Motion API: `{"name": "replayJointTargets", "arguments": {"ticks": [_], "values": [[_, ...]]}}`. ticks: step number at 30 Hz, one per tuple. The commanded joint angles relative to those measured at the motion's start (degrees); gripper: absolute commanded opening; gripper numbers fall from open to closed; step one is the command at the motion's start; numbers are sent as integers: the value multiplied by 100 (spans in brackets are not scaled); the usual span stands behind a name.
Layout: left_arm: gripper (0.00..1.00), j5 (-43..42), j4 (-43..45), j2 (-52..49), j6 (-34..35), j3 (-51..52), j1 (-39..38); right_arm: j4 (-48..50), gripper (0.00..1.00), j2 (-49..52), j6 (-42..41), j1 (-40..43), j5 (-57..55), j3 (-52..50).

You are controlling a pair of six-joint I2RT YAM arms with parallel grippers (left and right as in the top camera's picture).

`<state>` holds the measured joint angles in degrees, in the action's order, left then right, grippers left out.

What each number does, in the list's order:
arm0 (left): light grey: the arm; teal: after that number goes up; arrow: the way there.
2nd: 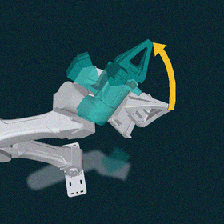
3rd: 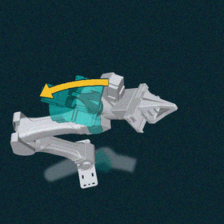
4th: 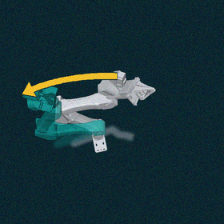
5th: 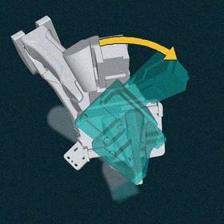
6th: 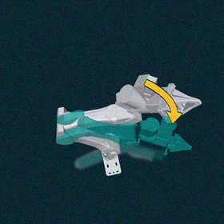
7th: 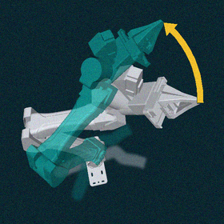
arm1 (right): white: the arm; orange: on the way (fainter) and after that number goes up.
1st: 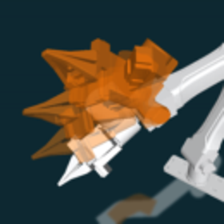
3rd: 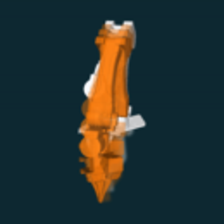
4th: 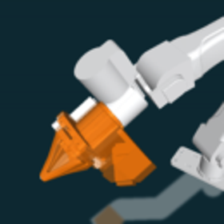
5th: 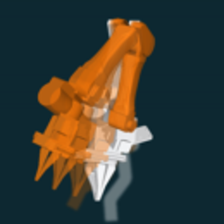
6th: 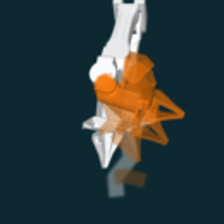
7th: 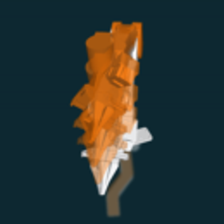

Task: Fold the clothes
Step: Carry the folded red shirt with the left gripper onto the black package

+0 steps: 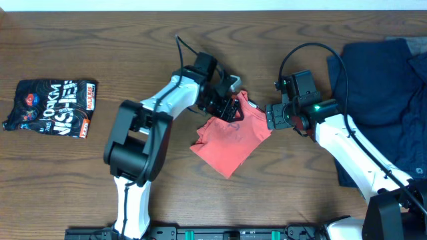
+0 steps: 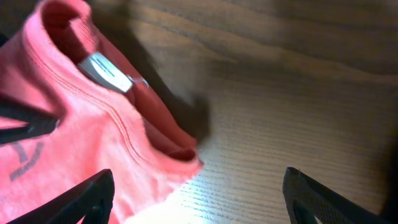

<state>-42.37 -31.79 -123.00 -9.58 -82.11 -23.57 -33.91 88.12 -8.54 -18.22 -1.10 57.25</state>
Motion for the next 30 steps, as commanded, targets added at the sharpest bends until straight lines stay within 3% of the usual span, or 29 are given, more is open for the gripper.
{"name": "replayJointTargets", "arguments": {"ticks": [1,4,6,13,23,30], "values": [[34,-31,-39,-238,48,74,-13,-22,84,-11,-63,48,2,39],[12,-31,-24,-236,92,72,92,-22,83,-11,-68,55,-20,39],[6,-31,-24,-234,203,33,210,-35,83,-11,-90,59,-94,39],[6,-28,-24,219,481,-107,973,-240,84,-13,-376,131,-752,39],[6,417,2,1593,960,-114,2997,-321,84,-13,-472,350,-857,39],[6,446,319,1969,1401,-114,4328,-321,84,-13,-474,363,-857,39]]}}
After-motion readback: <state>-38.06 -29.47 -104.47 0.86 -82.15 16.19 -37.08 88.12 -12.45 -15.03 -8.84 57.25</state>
